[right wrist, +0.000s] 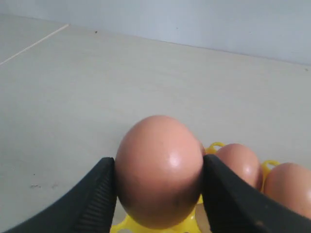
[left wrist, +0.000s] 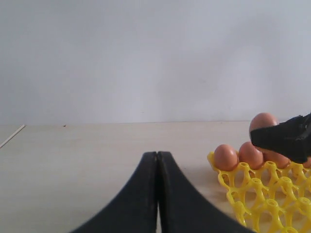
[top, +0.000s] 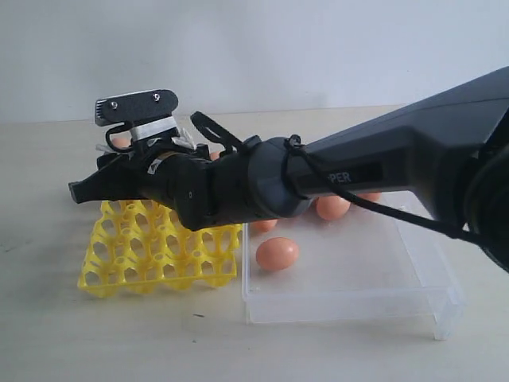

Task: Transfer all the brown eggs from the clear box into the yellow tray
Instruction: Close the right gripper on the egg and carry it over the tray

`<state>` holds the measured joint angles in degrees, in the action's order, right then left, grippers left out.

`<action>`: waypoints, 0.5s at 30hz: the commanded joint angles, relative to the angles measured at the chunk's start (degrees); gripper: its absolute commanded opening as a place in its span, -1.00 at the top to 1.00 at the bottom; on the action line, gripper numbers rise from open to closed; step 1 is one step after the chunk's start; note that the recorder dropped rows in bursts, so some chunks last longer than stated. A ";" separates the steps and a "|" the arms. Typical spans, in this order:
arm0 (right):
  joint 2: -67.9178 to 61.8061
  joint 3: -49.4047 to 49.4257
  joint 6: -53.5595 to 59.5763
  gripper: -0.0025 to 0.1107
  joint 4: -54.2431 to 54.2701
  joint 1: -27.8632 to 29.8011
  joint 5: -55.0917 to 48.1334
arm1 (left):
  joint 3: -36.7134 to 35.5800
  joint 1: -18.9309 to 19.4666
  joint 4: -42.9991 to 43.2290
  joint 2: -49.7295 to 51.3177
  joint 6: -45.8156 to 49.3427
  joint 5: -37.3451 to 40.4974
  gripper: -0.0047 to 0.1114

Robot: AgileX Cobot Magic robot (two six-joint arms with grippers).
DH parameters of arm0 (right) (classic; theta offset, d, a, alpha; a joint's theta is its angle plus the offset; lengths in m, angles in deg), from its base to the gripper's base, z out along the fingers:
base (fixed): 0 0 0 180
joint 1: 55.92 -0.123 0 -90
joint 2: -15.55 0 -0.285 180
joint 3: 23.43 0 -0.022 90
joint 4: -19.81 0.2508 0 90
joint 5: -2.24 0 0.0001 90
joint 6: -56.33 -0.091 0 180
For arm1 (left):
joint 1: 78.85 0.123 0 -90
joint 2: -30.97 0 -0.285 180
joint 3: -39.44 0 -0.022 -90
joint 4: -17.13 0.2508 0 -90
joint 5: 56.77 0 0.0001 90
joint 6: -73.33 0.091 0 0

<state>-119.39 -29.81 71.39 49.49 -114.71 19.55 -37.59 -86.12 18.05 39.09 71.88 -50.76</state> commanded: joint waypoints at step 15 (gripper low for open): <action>-7.86 -10.18 0.22 0.96 -0.28 -0.16 -2.99 | -0.19 -0.15 -0.42 -0.33 -0.21 -0.13 0.92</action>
<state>-127.11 -39.13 71.19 49.49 -114.79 16.69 -37.59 -86.12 18.05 39.09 71.88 -50.76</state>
